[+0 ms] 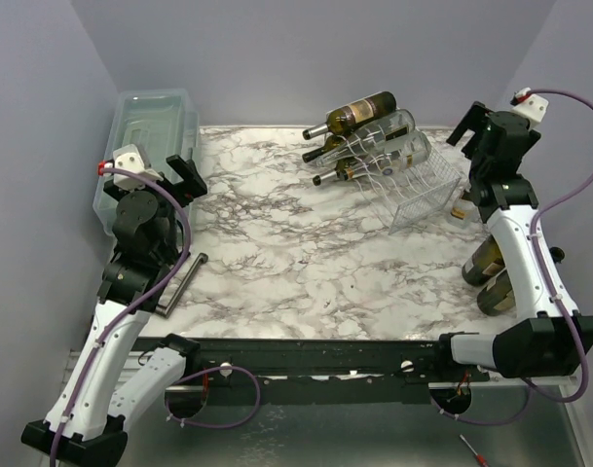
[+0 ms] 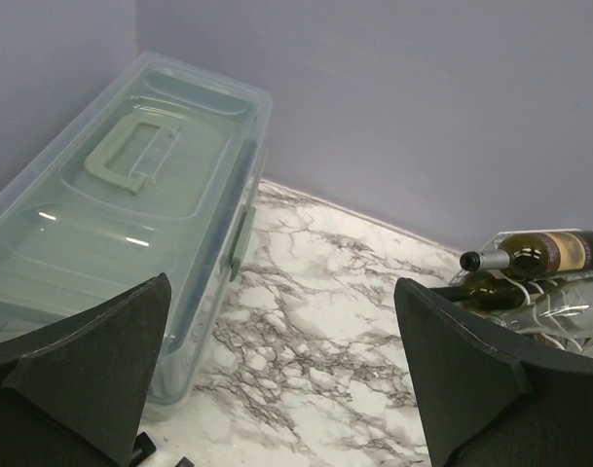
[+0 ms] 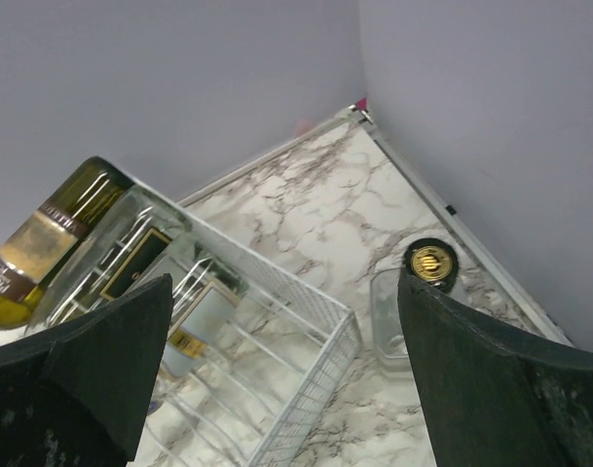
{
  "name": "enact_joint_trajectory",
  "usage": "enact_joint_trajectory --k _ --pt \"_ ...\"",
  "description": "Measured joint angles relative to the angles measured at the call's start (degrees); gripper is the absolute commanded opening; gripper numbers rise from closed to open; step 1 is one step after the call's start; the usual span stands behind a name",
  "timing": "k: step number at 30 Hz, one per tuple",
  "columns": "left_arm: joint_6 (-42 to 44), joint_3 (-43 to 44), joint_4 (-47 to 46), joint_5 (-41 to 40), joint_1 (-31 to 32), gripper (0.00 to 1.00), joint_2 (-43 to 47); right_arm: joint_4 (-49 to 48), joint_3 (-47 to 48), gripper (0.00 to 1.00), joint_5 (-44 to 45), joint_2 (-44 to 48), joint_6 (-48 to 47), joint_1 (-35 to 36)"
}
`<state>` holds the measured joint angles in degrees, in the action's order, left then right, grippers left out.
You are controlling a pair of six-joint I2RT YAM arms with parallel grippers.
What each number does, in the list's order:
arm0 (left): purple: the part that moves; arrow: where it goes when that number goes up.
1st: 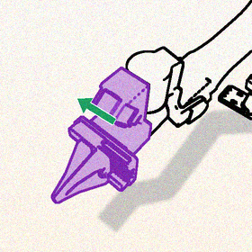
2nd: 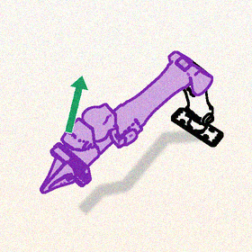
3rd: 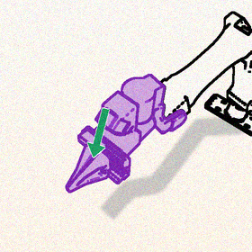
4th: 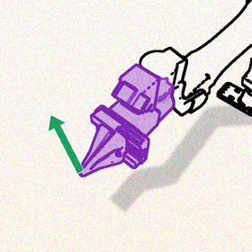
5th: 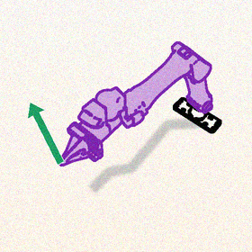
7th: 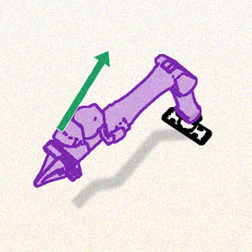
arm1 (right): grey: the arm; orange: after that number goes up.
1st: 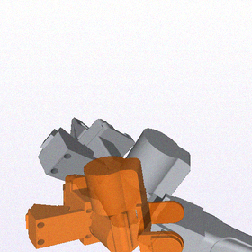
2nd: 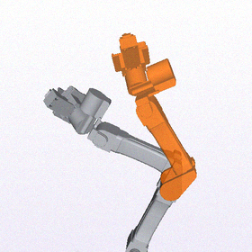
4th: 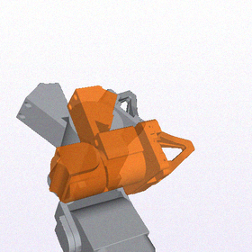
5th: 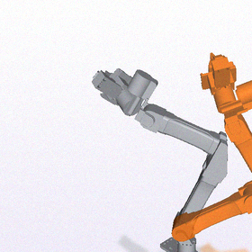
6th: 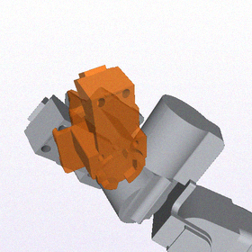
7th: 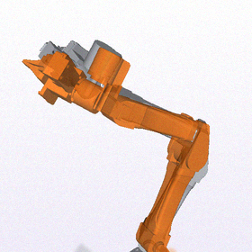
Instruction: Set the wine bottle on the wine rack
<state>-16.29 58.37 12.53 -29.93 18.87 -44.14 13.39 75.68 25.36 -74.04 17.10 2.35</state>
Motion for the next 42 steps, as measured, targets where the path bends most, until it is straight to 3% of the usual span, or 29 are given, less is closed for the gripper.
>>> enact_joint_trajectory --k 11,29,42 --pt "0.00 0.00 0.00 0.15 1.16 0.99 0.20 -0.07 0.00 1.00 -1.09 -0.09 -0.09 -9.57" --pt "-0.02 0.00 -0.02 0.59 1.51 0.99 0.09 -2.16 -1.84 0.94 -2.69 -7.04 -1.31 -10.62" --pt "-0.02 0.00 -0.26 0.59 2.14 0.99 -0.26 -5.03 -3.50 0.79 -0.74 -10.69 -2.64 -11.87"
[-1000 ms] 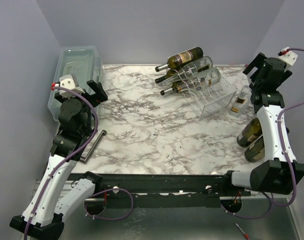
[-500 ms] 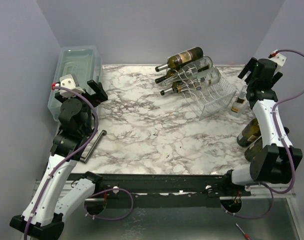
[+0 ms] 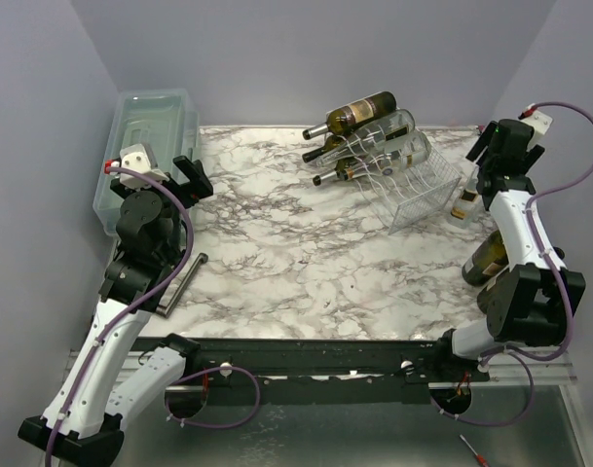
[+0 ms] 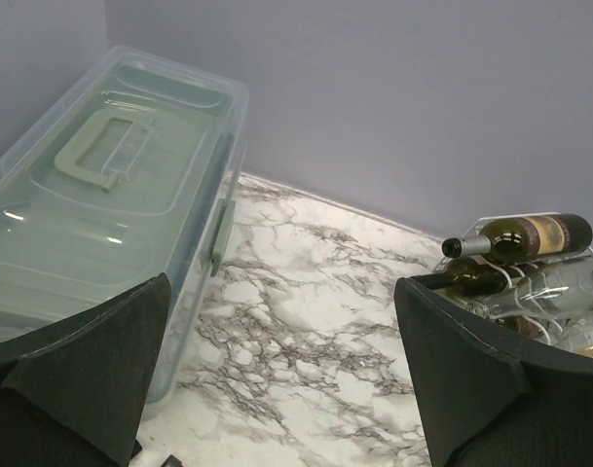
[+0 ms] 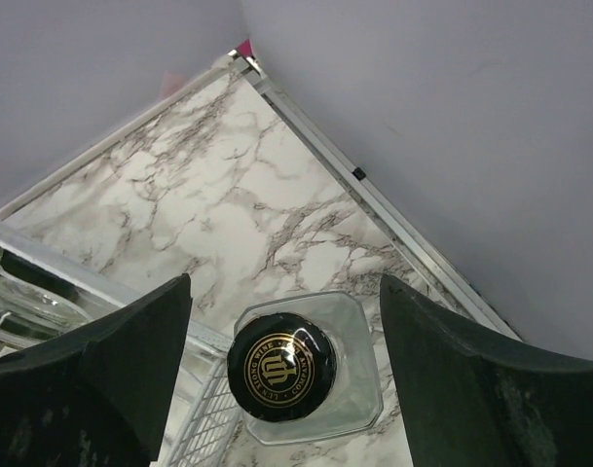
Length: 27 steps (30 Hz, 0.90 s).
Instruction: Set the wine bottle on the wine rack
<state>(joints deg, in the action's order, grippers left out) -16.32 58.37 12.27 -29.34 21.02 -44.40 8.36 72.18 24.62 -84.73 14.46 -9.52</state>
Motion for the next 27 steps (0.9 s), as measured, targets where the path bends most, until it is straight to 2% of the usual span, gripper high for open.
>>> enact_joint_trajectory --k 8,14,27 --pt "0.02 0.00 0.00 -0.02 0.13 0.99 -0.02 -1.18 -0.42 0.64 0.00 -2.10 -0.48 -0.39" --pt "0.00 0.00 0.02 0.00 0.50 0.99 -0.04 -1.95 -0.61 0.44 -0.02 -2.38 -1.75 -0.46" --pt "-0.02 0.00 0.02 0.00 0.63 0.99 0.07 -3.26 -4.74 0.12 -0.74 1.01 -3.96 -0.68"
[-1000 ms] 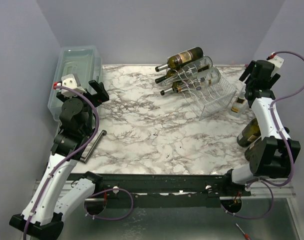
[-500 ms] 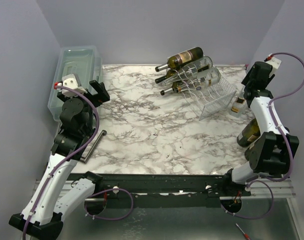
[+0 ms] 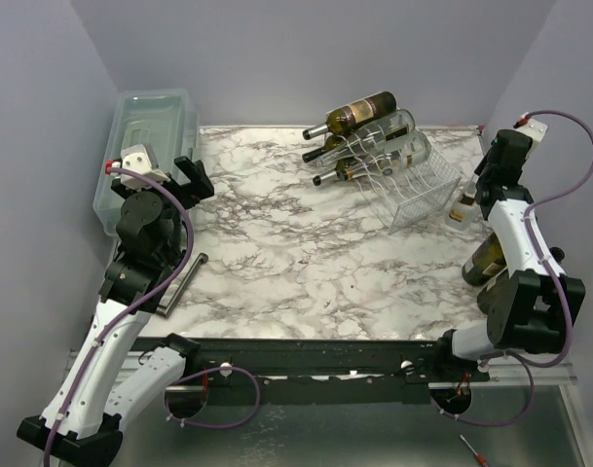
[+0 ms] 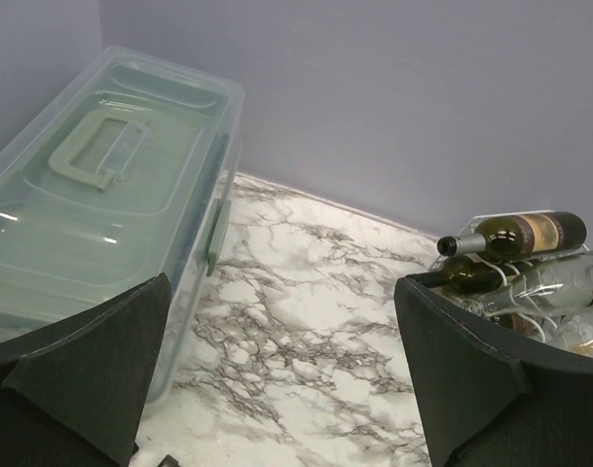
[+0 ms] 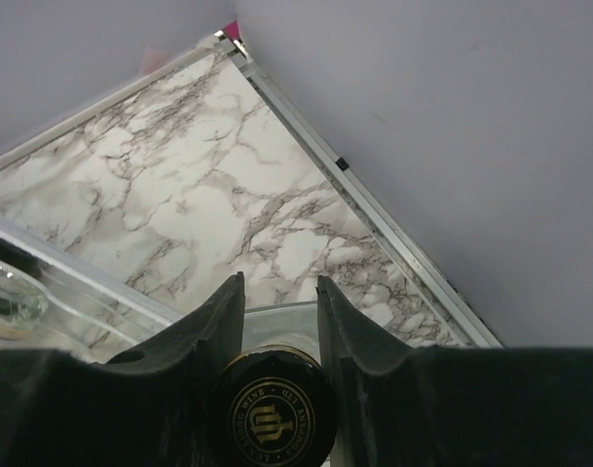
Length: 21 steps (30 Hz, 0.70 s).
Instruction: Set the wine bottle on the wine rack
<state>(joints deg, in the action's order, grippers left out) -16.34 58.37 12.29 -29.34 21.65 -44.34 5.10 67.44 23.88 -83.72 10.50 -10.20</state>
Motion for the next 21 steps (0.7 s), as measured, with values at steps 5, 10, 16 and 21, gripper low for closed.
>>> enact_joint_trajectory --k 5,10,16,21 --pt "-0.11 0.00 0.00 0.00 0.50 0.99 0.13 1.20 -3.67 0.01 -1.11 4.55 0.15 0.00" --pt "-0.17 0.00 0.00 0.02 0.61 0.99 0.13 3.78 -3.02 0.01 -4.37 4.96 0.33 0.00" --pt "-0.22 0.00 0.00 0.02 0.61 0.99 0.13 5.66 -4.22 0.01 -10.86 7.63 1.57 0.02" --pt "-0.37 0.00 0.00 0.07 0.61 0.99 0.13 9.01 -5.18 0.01 -15.69 10.49 2.12 1.55"
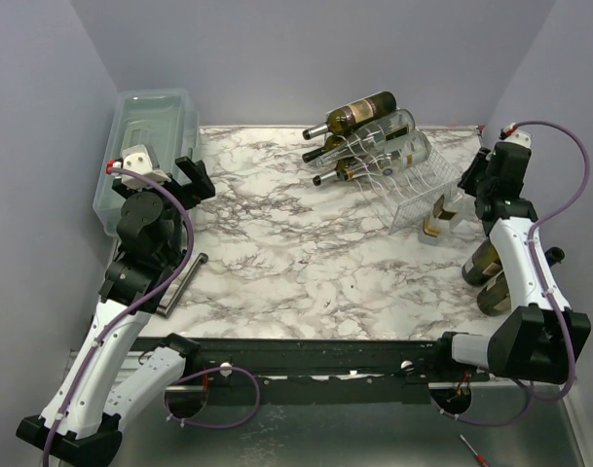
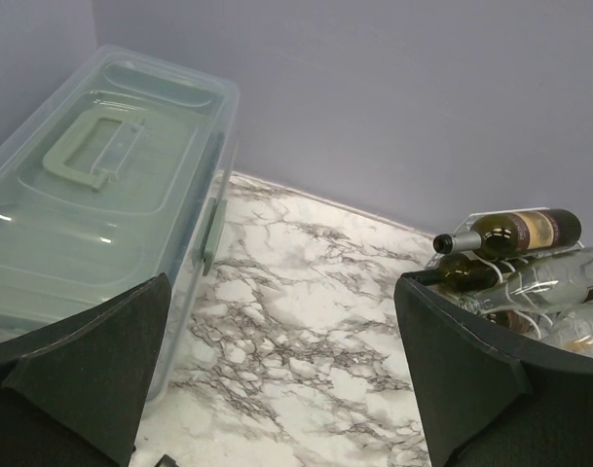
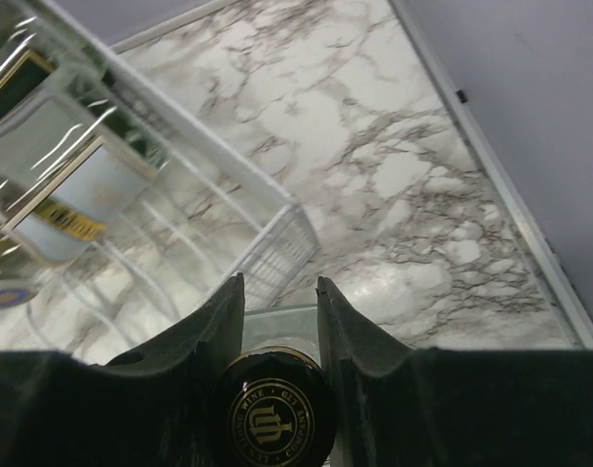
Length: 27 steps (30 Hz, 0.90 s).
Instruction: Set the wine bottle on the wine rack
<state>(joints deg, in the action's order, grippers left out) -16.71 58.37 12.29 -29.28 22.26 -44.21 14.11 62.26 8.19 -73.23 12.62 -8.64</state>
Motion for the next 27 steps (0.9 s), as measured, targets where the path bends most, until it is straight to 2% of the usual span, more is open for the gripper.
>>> enact_joint_trajectory --k 17,21,27 --pt "-0.07 0.00 -0.24 0.31 0.74 0.99 -0.70 3.78 -6.91 0.00 -10.10 10.56 -0.83 14.12" --pt "-0.02 0.00 -0.24 0.31 0.74 0.99 -1.16 2.25 -9.38 0.01 -14.67 12.90 -1.51 20.02" --pt "0.13 0.00 -0.26 0.24 0.66 0.99 -2.05 -1.53 -8.85 0.01 -15.21 10.34 -5.95 35.19"
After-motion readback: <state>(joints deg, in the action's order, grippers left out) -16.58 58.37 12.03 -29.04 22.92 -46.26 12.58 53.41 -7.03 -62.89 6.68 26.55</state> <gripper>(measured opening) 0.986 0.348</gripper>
